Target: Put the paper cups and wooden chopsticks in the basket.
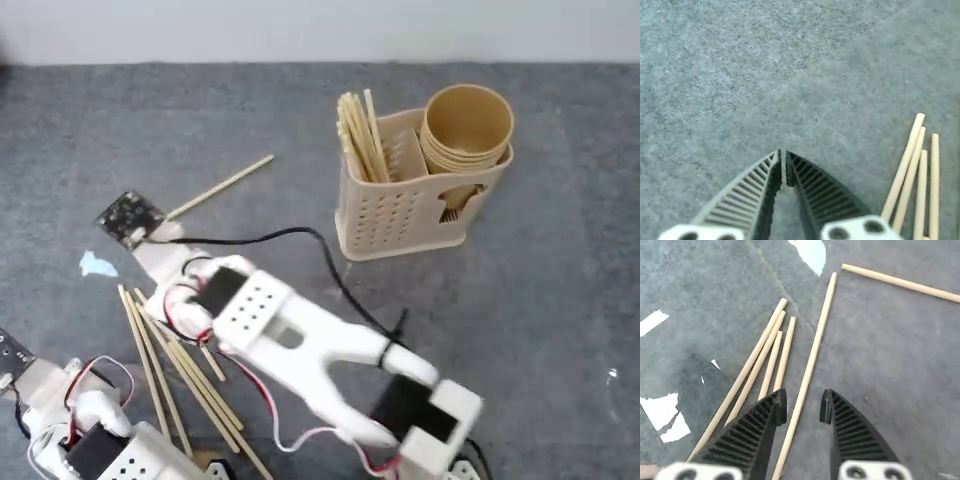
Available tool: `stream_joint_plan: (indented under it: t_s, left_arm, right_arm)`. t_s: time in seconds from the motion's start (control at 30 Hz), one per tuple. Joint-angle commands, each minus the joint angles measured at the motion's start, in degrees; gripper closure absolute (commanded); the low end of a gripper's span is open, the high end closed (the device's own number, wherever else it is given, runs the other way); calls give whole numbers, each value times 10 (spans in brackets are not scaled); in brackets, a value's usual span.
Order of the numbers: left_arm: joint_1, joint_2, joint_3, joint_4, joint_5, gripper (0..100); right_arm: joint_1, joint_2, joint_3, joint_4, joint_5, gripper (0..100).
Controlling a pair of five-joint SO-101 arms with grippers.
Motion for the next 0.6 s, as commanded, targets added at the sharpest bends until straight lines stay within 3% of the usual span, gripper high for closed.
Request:
stream_joint_plan:
  t_s: [0.0, 0.2, 0.57]
  left_arm:
    - [-4, -6, -4, -13, -5, 987]
    - [-45, -6, -5, -13, -4, 987]
    - [-48, -6, -4, -13, -4, 987]
  right_arm:
    - [-7, 40, -75, 2, -1, 872]
    - [-33, 108, -128, 3, -1, 876]
    - [-52, 211, -195, 3, 0, 876]
